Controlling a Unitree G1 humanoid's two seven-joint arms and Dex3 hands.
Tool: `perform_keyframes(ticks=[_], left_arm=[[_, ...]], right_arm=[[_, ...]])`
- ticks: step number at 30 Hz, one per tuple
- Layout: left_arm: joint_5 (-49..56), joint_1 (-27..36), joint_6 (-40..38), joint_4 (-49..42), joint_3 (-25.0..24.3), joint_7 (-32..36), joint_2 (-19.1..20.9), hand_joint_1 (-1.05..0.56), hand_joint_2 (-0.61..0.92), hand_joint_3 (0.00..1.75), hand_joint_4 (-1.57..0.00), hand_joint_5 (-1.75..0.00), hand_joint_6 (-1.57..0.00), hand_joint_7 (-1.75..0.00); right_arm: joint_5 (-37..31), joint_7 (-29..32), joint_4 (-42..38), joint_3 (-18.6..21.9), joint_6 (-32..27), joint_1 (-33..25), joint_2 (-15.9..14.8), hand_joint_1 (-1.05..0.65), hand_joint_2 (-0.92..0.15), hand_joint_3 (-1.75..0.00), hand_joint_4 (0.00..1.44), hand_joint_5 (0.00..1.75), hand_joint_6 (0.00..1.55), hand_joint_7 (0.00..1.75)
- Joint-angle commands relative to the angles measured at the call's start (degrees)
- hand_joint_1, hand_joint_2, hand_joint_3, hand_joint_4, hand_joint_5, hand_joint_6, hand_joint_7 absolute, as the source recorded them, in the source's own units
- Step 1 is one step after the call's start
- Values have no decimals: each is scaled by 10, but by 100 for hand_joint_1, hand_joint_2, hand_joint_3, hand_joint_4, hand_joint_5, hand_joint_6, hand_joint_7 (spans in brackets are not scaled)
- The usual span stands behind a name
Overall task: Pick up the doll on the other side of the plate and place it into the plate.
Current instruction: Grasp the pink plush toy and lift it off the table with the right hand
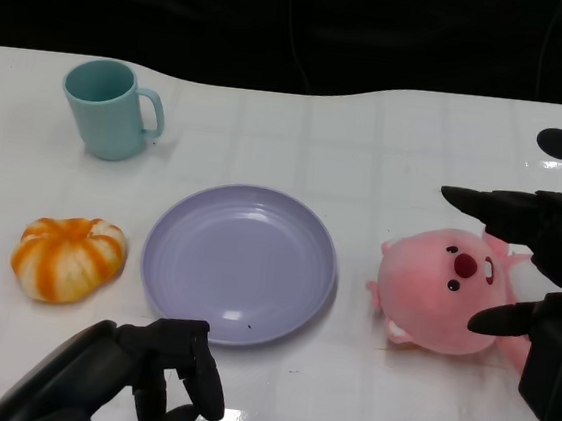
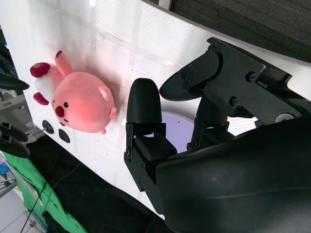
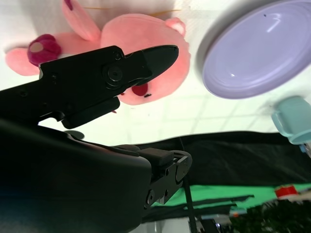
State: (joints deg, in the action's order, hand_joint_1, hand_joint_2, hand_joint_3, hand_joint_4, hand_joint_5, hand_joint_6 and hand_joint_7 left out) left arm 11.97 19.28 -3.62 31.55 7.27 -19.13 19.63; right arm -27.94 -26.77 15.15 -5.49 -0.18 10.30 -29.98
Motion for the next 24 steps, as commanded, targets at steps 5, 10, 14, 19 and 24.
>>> perform_keyframes(ticks=[5, 10, 14, 19, 24], left_arm=[[6, 2, -15, 14, 2, 1, 1, -19, 63, 100, -65, -174, -65, -136], [11, 3, -16, 17, 8, 4, -2, -19, 63, 100, -65, -174, -65, -136], [13, 4, -20, 21, 11, 6, -5, -19, 62, 101, -65, -175, -65, -137], [16, 5, -33, 32, 11, 3, -7, -19, 62, 102, -65, -174, -65, -138], [19, 8, -26, 30, 12, 8, -8, -18, 61, 102, -65, -174, -65, -138]], right_arm=[[-38, -51, -44, -47, -53, 66, -19, -72, -88, 0, 1, 22, 15, 1], [-55, -46, -107, -79, -45, 98, -15, -75, -90, -1, 1, 22, 15, 1], [-70, -37, -166, -108, -32, 126, -8, -76, -92, -1, 1, 23, 15, 0], [-78, -16, -254, -139, -26, 160, 20, -75, -92, -5, 2, 22, 15, 0], [-83, 23, -366, -167, -19, 201, 62, -72, -92, -10, 3, 22, 15, 1]])
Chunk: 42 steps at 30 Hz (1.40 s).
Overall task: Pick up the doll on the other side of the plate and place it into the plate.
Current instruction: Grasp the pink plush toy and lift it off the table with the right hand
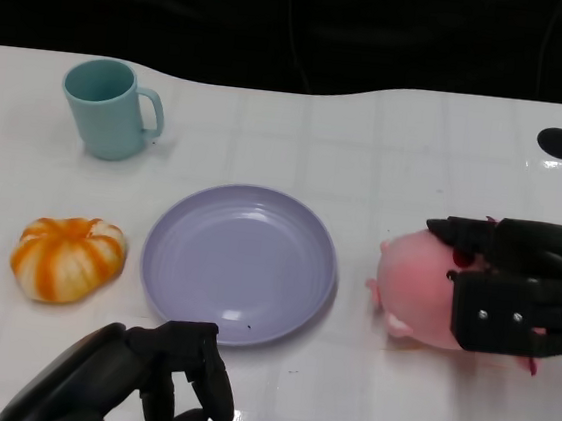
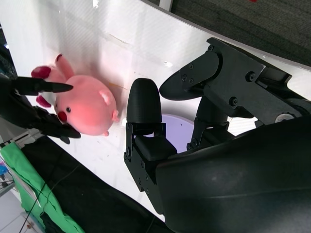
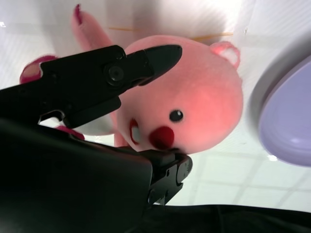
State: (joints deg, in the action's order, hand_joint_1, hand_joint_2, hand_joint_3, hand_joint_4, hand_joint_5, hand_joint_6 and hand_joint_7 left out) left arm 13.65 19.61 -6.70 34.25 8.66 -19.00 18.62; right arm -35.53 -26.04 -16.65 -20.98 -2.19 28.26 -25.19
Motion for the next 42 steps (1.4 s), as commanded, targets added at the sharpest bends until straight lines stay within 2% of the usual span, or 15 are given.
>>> perform_keyframes(ticks=[1, 9, 12, 15, 16, 17, 18, 20, 21, 23, 25, 26, 29, 32, 42], left_arm=[[2, 7, 5, 4, -2, 8, 0, -18, 61, 103, -66, -174, -65, -138], [2, 13, -20, 34, -2, 0, 1, -18, 60, 104, -67, -175, -65, -136], [2, 13, -21, 37, 0, 2, 2, -18, 59, 105, -67, -175, -65, -136], [3, 16, -26, 39, 0, 1, 3, -19, 59, 106, -66, -174, -65, -138], [4, 17, -26, 40, -1, 1, 4, -19, 59, 106, -66, -174, -65, -138], [4, 18, -26, 41, -1, 0, 5, -20, 59, 106, -66, -174, -64, -138], [4, 19, -27, 43, -1, -1, 6, -20, 59, 106, -66, -174, -64, -138], [4, 19, -29, 46, -2, -1, 6, -20, 59, 105, -66, -174, -65, -138], [2, 20, -30, 47, -2, -1, 6, -20, 59, 105, -66, -174, -65, -138], [-2, 20, -29, 47, -4, -1, 5, -19, 59, 106, -66, -175, -65, -138], [-4, 20, -36, 51, -4, -2, 5, -18, 59, 106, -67, -175, -65, -138], [-4, 20, -38, 52, -4, -2, 5, -18, 59, 106, -67, -175, -65, -139], [-4, 19, -38, 52, -5, -3, 7, -18, 59, 106, -67, -175, -65, -138], [-3, 20, -37, 50, -6, -1, 7, -18, 59, 107, -67, -175, -65, -138], [-2, 16, -35, 42, -5, -1, 9, -17, 60, 105, -66, -175, -64, -138]], right_arm=[[-7, 23, -69, -17, 3, 28, 21, -72, -92, -11, 4, 22, 16, 1], [-16, 69, -183, -44, 13, 71, 52, -72, -92, -15, 14, 23, 25, 4], [-19, 135, -198, -40, 18, 68, 65, -61, -92, -10, 38, 21, 43, 6], [-3, 220, -219, -23, 45, 63, 84, -45, -91, -2, 72, 23, 71, 9], [3, 241, -226, -17, 53, 63, 90, -37, -91, -2, 77, 47, 82, 11], [6, 255, -229, -15, 62, 64, 93, -29, -92, -5, 76, 92, 95, 15], [8, 265, -231, -14, 70, 65, 93, -24, -92, -8, 76, 113, 102, 19], [10, 277, -228, -15, 86, 65, 91, -17, -88, -21, 80, 133, 112, 29], [10, 282, -228, -16, 93, 64, 89, -14, -68, -60, 84, 142, 114, 40], [10, 285, -227, -18, 107, 64, 84, -12, -48, -101, 90, 139, 116, 56], [6, 290, -225, -20, 118, 63, 80, -14, -41, -114, 91, 145, 112, 73], [3, 295, -223, -21, 121, 61, 80, -16, -43, -106, 87, 162, 103, 93], [-11, 326, -214, -24, 132, 54, 78, -20, -55, -84, 89, 173, 85, 134], [-14, 355, -209, -20, 144, 47, 81, -17, -53, -91, 92, 174, 74, 166], [15, 401, -193, 11, 177, 34, 91, -13, -36, -127, 95, 175, 74, 175]])
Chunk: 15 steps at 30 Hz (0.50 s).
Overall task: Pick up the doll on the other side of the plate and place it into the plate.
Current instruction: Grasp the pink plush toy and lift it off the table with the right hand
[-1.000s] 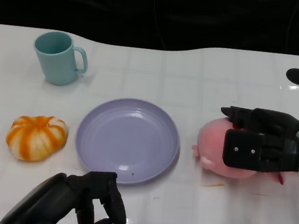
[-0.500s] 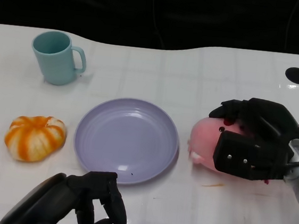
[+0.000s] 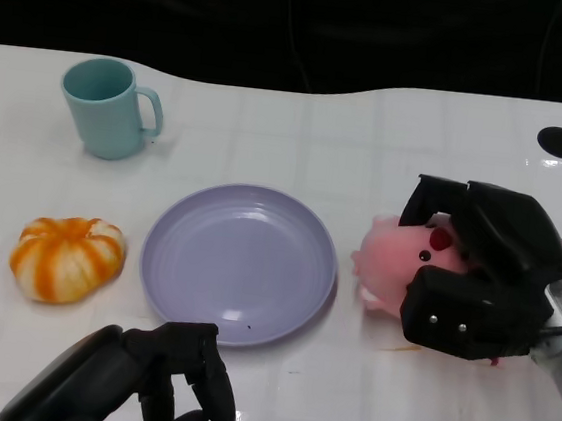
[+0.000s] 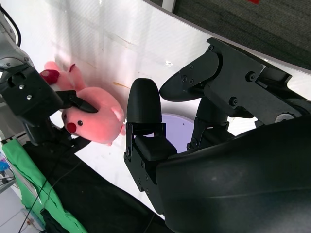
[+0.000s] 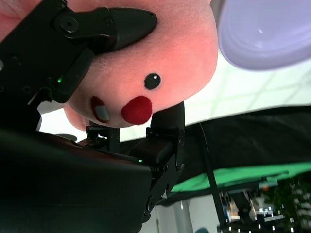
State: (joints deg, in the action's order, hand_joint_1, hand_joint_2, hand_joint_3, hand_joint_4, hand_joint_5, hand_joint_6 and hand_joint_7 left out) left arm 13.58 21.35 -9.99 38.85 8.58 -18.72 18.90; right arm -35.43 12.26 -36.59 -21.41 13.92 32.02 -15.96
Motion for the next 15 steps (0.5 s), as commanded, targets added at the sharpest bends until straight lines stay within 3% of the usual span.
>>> perform_keyframes(ticks=[1, 7, 15], left_arm=[[-1, -2, -3, -6, -3, -4, 7, -17, 60, 105, -67, -175, -64, -138], [-1, -7, 3, -15, -1, -2, 9, -19, 60, 105, -67, -175, -64, -138], [6, -13, 20, -35, 8, 7, 4, -19, 59, 104, -68, -173, -66, -137]], right_arm=[[17, 21, 9, 19, 22, -5, -1, -13, -35, -128, 95, 175, 74, 175], [38, 27, 27, 36, 60, -6, 7, -12, -37, -130, 94, 175, 73, 175], [56, 13, 81, 45, 79, 12, 31, -14, -29, -146, 98, 175, 75, 175]])
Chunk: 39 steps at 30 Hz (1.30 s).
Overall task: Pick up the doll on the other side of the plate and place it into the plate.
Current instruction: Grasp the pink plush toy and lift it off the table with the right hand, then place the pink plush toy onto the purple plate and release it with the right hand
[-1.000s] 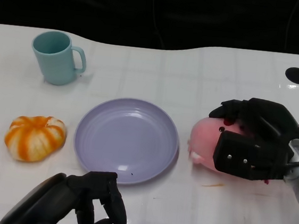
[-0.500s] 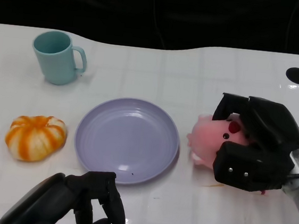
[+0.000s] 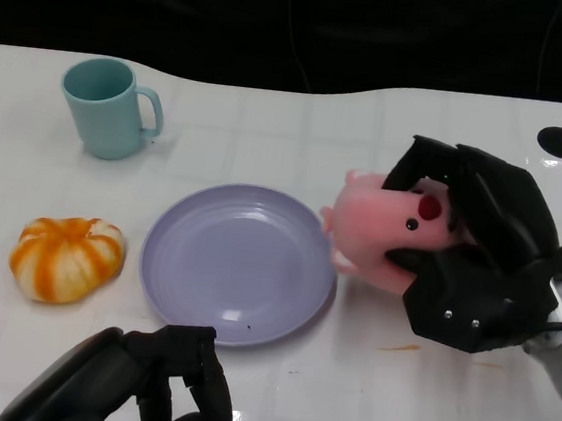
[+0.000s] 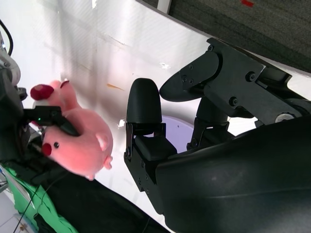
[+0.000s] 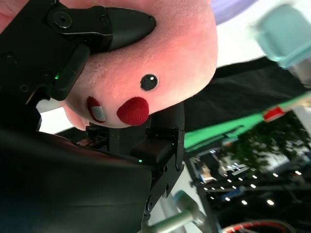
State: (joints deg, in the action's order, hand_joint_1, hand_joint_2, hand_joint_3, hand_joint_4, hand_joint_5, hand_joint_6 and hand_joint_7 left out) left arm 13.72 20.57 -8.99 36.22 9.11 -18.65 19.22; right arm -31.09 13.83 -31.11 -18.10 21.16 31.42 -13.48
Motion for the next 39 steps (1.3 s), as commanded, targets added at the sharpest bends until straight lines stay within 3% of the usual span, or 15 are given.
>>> perform_keyframes(ticks=[1, 14, 21, 30, 33, 34, 36, 37, 38, 39], left_arm=[[6, -6, 6, -8, 4, 7, -1, -19, 59, 105, -68, -172, -66, -137], [17, -11, 1, -10, 15, 7, -3, -20, 58, 107, -68, -171, -65, -137], [26, -11, 8, -12, 19, 8, -5, -19, 58, 106, -68, -171, -66, -137], [31, -9, 5, -7, 21, 7, -7, -19, 59, 105, -68, -172, -65, -137], [32, -9, 6, -6, 21, 7, -7, -19, 58, 106, -68, -171, -65, -137], [32, -9, 4, -6, 21, 6, -7, -19, 58, 106, -68, -171, -65, -137], [33, -9, 1, -5, 21, 6, -7, -19, 58, 106, -68, -171, -65, -137], [34, -9, 1, -5, 22, 6, -7, -19, 58, 106, -68, -171, -65, -137], [36, -9, 3, -5, 22, 7, -7, -19, 58, 106, -69, -171, -66, -137], [37, -9, 4, -6, 22, 7, -6, -19, 58, 106, -69, -170, -66, -137]], right_arm=[[13, -6, 31, 12, 6, 22, 11, -14, -29, -147, 98, 175, 75, 175], [-11, -42, 29, -32, -21, 88, 100, -18, -18, -157, 97, 175, 74, 175], [-29, -44, -28, -68, -20, 118, 146, -19, -20, -147, 99, 175, 76, 175], [-27, -47, -91, -82, -17, 142, 185, -21, -27, -141, 97, 175, 75, 172], [-22, -53, -100, -82, -20, 145, 193, -19, -24, -144, 98, 175, 84, 148], [-15, -62, -105, -80, -15, 146, 194, -20, -23, -140, 93, 174, 86, 126], [-2, -91, -113, -80, -6, 151, 193, -23, -34, -112, 82, 163, 89, 76], [1, -104, -115, -82, -4, 153, 192, -29, -44, -96, 69, 142, 83, 53], [0, -116, -114, -85, -4, 155, 188, -38, -58, -68, 51, 109, 75, 29], [-6, -129, -108, -90, -10, 156, 183, -43, -71, -47, 42, 90, 68, 17]])
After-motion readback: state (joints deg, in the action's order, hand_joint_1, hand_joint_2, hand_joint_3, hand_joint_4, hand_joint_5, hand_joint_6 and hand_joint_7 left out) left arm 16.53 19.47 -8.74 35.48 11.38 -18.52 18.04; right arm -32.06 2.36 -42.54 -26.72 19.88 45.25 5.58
